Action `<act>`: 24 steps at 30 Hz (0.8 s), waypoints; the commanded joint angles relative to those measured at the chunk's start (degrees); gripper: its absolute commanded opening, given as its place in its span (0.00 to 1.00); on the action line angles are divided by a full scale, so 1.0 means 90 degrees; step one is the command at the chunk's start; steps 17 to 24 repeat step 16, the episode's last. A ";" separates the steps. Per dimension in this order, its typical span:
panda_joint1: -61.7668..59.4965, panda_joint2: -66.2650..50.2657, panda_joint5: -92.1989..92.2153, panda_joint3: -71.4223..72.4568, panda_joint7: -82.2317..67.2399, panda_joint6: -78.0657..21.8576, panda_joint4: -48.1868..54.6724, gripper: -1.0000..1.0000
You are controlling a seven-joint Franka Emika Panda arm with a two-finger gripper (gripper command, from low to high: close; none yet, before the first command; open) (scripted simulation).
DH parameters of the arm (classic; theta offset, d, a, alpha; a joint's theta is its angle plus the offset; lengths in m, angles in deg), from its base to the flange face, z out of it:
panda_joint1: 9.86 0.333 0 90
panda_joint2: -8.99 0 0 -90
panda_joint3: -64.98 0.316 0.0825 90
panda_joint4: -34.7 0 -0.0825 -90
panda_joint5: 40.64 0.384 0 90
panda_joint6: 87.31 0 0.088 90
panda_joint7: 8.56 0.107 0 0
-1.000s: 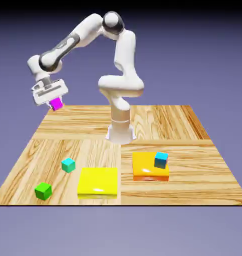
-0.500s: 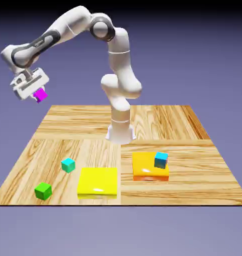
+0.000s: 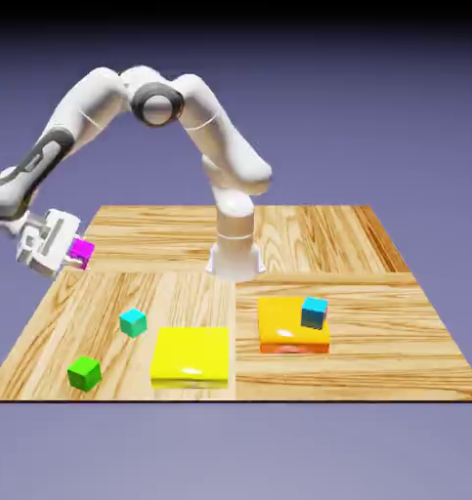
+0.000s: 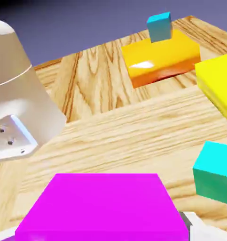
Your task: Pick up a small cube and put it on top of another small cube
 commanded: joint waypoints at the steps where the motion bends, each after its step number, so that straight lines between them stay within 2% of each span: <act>1: -0.0074 -0.0213 0.0118 0.0231 -0.0079 -0.0134 0.0109 0.00; 6: -0.0441 -0.1274 0.0656 0.1383 -0.0488 -0.0817 0.0651 0.00; 8: -0.0453 -0.1309 0.0674 0.1421 -0.0501 -0.0839 0.0669 0.00; 13: -0.0243 -0.1042 0.0769 0.1475 -0.0771 0.0008 -0.0453 0.00; 14: -0.0243 -0.1042 0.0769 0.1475 -0.0772 0.0008 -0.0453 1.00; 24: -0.0286 -0.1097 0.0749 0.1464 -0.0716 -0.0166 -0.0223 1.00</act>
